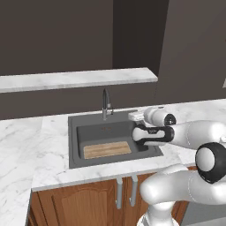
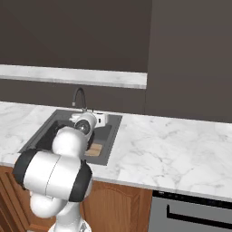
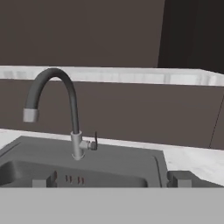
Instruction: Turn on the sink faucet with hot water and rinse the cutting board for ten seconds, then turn off the faucet. Push the cutting board to reach the water if necessary.
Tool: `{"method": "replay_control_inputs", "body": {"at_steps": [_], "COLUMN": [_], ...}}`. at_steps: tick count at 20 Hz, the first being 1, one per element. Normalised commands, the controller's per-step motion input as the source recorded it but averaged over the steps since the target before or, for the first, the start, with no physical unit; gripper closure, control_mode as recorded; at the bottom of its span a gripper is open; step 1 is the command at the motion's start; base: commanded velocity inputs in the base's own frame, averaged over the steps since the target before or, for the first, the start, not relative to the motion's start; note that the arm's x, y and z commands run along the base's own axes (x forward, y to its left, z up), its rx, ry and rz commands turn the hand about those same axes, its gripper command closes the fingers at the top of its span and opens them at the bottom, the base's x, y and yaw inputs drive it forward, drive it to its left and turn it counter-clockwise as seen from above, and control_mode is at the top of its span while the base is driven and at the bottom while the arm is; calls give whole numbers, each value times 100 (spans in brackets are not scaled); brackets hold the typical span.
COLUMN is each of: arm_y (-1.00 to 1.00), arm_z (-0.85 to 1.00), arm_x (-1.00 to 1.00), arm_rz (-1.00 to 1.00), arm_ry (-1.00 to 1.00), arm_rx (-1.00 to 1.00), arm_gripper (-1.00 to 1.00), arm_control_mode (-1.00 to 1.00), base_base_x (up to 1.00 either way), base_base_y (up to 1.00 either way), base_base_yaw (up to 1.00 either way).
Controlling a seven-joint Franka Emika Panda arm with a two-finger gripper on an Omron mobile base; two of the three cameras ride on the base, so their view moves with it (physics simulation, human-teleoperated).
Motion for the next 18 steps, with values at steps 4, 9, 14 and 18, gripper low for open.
{"method": "replay_control_inputs", "body": {"at_steps": [4,9,14,18], "arm_y": [5,8,7,8], "arm_z": [-18,-23,-14,-7], "arm_x": [23,24,31,32], "arm_rz": [0,0,0,0], "arm_ry": [0,0,0,0], "arm_rx": [0,0,0,0], "arm_gripper": [-100,-100,-100,-100], "arm_control_mode": [-100,-100,-100,-100], "base_base_x": [0,0,0,0], "base_base_y": [0,0,0,0], "base_base_yaw": [0,0,0,0]}}
